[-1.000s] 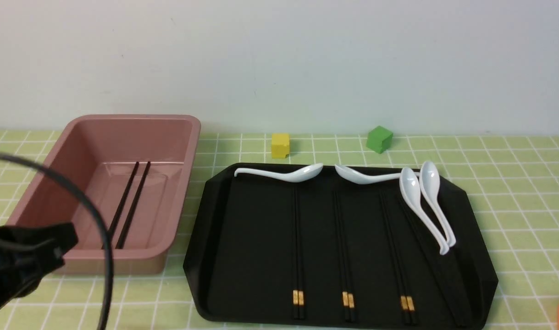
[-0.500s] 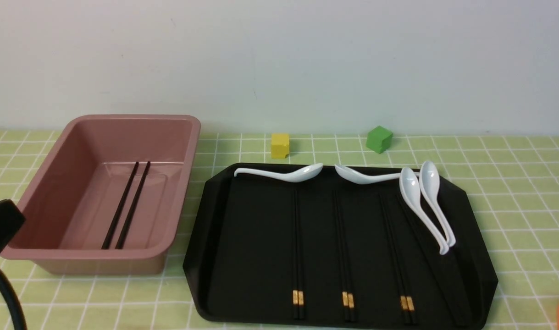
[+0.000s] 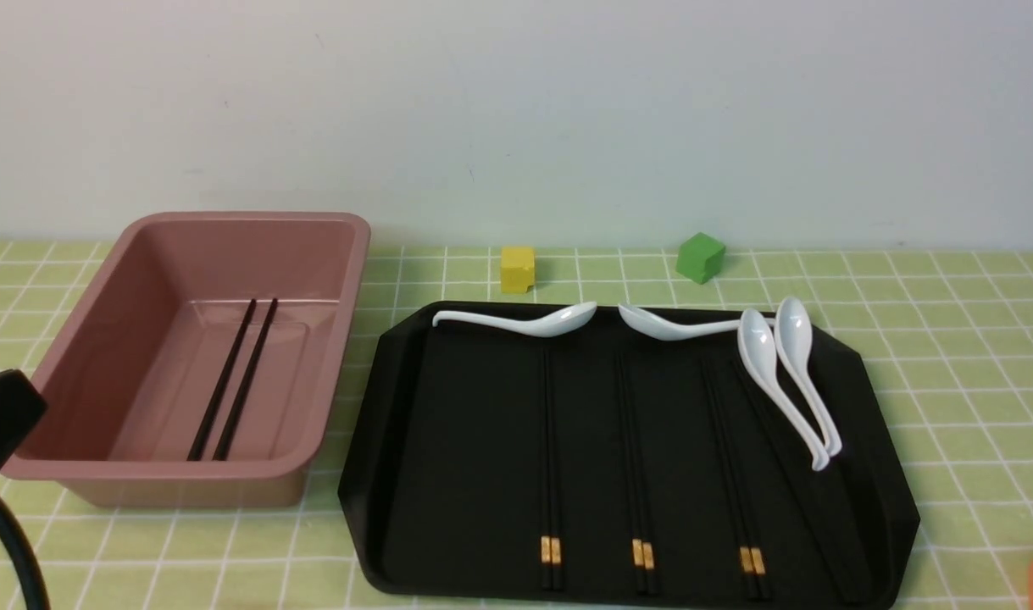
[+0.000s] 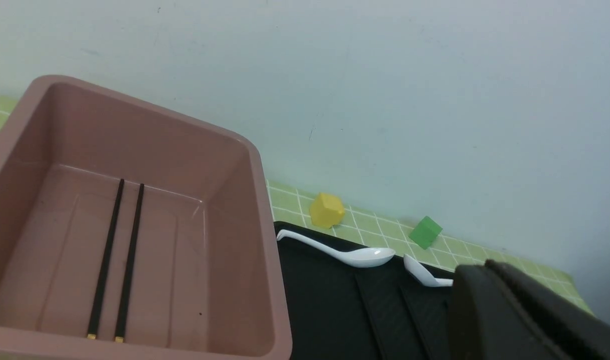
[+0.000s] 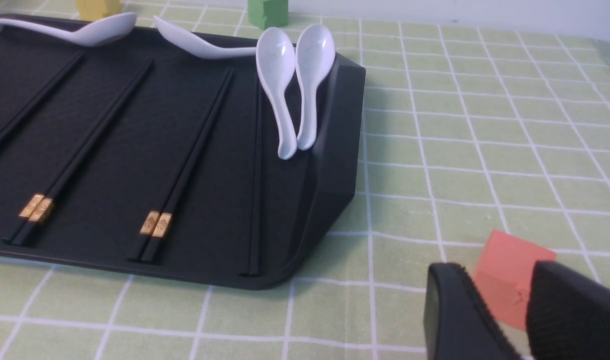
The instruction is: On green tablecloth take chopsticks from black tray and put them in box.
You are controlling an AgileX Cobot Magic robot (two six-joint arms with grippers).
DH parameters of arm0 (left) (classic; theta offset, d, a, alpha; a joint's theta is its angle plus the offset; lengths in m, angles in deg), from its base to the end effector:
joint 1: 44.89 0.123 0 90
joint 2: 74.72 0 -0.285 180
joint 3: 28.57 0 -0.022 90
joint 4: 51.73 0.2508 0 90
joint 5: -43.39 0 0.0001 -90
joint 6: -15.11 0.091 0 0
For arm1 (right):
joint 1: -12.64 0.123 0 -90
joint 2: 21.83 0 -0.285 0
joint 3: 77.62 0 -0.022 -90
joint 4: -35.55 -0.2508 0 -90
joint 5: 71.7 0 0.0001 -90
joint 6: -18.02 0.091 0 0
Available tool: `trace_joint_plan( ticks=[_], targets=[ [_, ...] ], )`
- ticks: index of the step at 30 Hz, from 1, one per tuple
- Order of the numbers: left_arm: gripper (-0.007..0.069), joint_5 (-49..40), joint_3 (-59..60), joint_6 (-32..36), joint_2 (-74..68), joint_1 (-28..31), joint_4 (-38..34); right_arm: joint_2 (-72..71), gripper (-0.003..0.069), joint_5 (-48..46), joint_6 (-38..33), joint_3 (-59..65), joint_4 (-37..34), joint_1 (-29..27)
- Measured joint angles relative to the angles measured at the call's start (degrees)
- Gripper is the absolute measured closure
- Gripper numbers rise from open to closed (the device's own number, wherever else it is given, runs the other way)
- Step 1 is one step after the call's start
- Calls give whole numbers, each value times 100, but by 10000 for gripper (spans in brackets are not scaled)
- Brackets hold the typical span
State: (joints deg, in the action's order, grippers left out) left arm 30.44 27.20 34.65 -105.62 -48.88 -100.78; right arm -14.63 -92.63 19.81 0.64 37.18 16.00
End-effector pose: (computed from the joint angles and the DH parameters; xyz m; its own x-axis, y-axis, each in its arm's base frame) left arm 0.0925 -0.0220 0.2976 -0.1938 -0.4621 -0.8654 0.1636 0.8545 -0.4930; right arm 0.0528 0.0022 0.1747 -0.2818 -0.0119 -0.9594 -0.0476 0.9989 0.0016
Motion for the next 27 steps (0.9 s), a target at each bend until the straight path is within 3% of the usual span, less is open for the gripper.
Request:
trace_joint_plan(
  ticks=[6,11,15,20,27],
  targets=[
    [626,31,380,4,505,0,432,0,419,0,0,0,0,0],
    [624,24,1139,-250,1142,0,1844,0,419,0,11,0,0,0],
    [620,-53,1964,-1710,1747,0,3398,0,419,0,16,0,0,0],
    [617,-264,2304,-3362,2278,0,4596,0,419,0,16,0,0,0],
    [611,-746,2315,-3833,2376,0,5038,0,419,0,16,0,5,0]
  ],
)
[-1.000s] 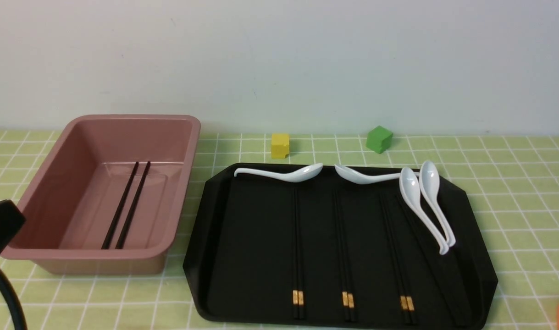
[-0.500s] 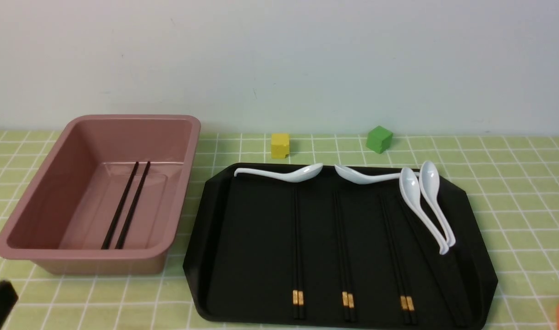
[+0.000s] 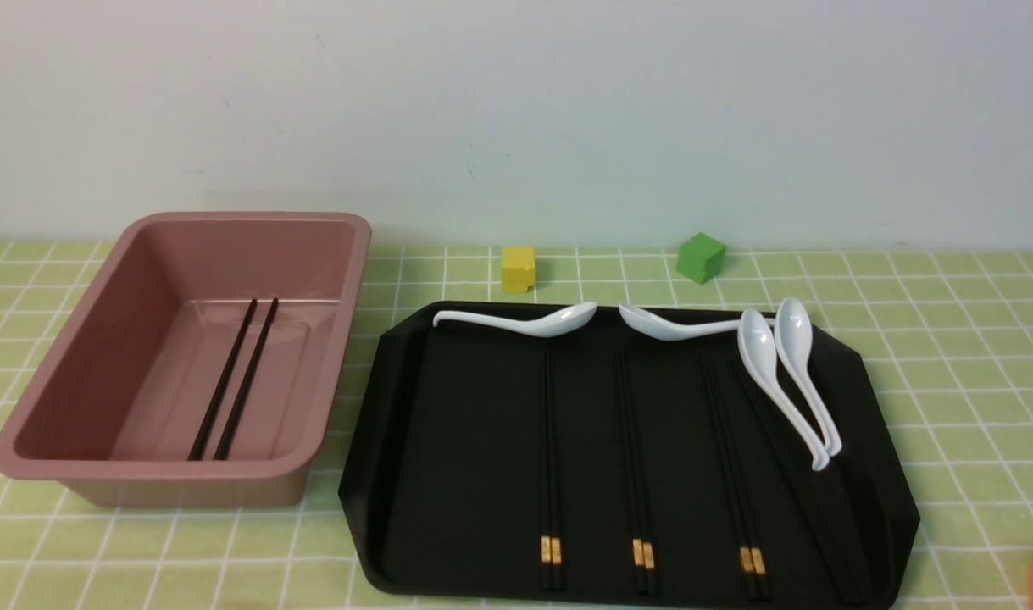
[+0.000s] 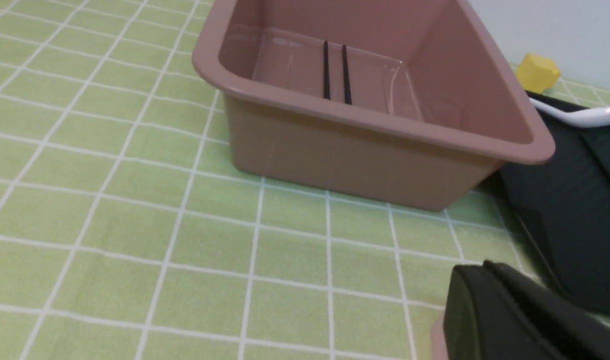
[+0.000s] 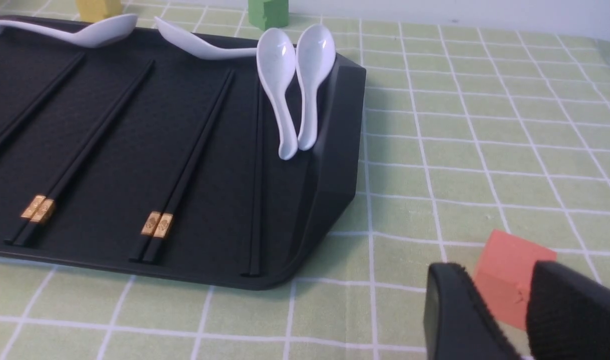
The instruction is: On green tablecloth take chopsticks from black tray and put them in box.
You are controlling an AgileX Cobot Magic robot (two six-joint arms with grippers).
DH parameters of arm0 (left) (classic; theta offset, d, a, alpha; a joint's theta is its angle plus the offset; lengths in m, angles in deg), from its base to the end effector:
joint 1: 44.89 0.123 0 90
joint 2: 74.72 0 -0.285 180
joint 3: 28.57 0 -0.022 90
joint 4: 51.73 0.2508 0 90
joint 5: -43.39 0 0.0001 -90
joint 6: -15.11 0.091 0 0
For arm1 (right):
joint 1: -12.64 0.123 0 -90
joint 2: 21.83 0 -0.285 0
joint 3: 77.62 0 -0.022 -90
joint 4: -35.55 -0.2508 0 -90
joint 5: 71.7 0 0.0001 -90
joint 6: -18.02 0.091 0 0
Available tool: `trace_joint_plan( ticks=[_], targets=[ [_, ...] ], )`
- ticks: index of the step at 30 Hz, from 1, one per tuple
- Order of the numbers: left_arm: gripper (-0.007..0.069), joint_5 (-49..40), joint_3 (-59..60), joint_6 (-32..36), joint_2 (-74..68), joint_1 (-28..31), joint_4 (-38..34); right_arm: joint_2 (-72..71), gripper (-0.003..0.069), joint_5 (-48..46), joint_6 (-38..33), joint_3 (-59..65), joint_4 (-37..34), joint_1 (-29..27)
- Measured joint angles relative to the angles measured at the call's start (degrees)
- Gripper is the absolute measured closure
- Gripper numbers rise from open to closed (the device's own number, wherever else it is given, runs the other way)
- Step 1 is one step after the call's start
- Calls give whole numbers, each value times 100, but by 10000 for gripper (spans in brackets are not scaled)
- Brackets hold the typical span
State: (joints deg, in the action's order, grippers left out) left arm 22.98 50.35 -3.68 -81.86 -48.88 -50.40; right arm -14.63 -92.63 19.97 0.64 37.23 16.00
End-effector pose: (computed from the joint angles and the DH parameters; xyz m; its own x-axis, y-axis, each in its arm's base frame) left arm 0.0531 -0.0030 0.1717 -0.2882 -0.2820 -0.9151 -0.0263 0.9576 -0.2869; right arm 0.0528 0.0021 0.1747 -0.2819 -0.0099 -0.9594 -0.0467 0.9989 0.0034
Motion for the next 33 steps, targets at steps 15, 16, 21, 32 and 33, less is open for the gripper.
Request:
trace_joint_plan(
  ticks=[15,16,21,32,33],
  targets=[
    [599,-122,0,-22,0,0,35,0,419,0,1,0,0,0],
    [599,-122,0,-22,0,0,35,0,419,0,1,0,0,0],
    [598,-122,0,-22,0,0,35,0,419,0,1,0,0,0],
    [585,-127,0,-22,0,0,35,0,419,0,1,0,0,0],
    [584,-127,0,-22,0,0,35,0,419,0,1,0,0,0]
  ],
)
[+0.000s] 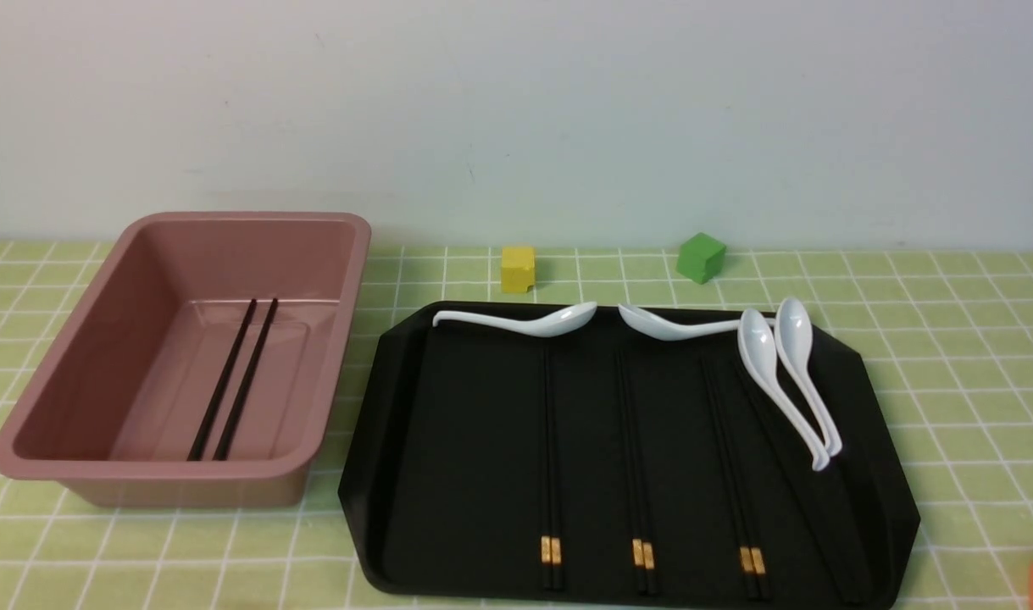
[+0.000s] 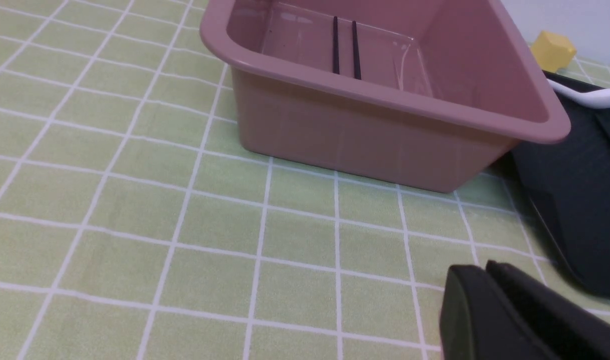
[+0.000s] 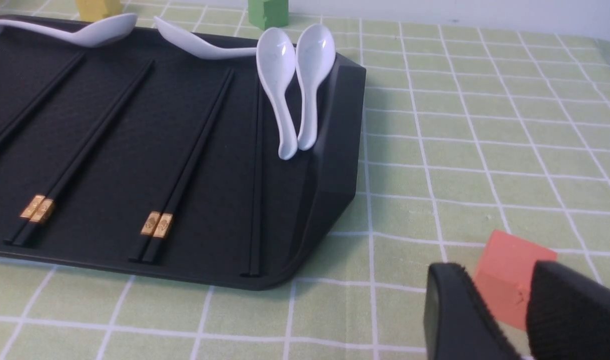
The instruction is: On green tablecloth take chopsticks from black tray and put them in box.
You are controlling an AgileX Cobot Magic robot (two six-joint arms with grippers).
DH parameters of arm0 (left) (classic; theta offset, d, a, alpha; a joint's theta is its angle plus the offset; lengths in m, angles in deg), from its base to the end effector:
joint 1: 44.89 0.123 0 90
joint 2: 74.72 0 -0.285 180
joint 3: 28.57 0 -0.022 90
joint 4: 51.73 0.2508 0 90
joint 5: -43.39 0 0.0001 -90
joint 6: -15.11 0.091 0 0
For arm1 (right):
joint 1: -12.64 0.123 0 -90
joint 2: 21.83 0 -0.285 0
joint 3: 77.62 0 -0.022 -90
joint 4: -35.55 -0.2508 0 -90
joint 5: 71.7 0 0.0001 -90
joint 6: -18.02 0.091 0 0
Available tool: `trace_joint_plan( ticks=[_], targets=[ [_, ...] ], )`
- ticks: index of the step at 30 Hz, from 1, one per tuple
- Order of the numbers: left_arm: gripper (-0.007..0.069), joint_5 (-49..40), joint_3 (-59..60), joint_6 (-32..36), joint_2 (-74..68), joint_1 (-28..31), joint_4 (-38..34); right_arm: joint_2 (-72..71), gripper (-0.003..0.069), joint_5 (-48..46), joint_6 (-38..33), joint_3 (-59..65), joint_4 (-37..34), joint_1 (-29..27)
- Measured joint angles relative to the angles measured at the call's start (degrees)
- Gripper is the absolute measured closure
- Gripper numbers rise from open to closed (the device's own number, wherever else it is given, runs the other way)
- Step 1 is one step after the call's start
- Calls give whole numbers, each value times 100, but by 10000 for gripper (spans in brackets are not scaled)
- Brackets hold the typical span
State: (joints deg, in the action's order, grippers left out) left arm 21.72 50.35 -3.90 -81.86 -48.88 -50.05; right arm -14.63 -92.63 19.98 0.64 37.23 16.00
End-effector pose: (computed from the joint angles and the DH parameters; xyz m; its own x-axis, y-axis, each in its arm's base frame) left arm 0.0525 -0.0027 0.1698 -0.3075 -0.2791 -0.9097 -0.0345 0.9587 -0.2825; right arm 0.0528 0.0021 0.1747 -0.2819 -0.0097 -0.9594 -0.0467 0.9989 0.0036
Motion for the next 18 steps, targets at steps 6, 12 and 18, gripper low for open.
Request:
trace_joint_plan(
  ticks=[6,12,18],
  targets=[
    [584,0,0,0,0,0,1,0,419,0,0,0,0,0],
    [584,0,0,0,0,0,1,0,419,0,0,0,0,0],
    [577,0,0,-1,0,0,1,0,419,0,0,0,0,0]
  ],
)
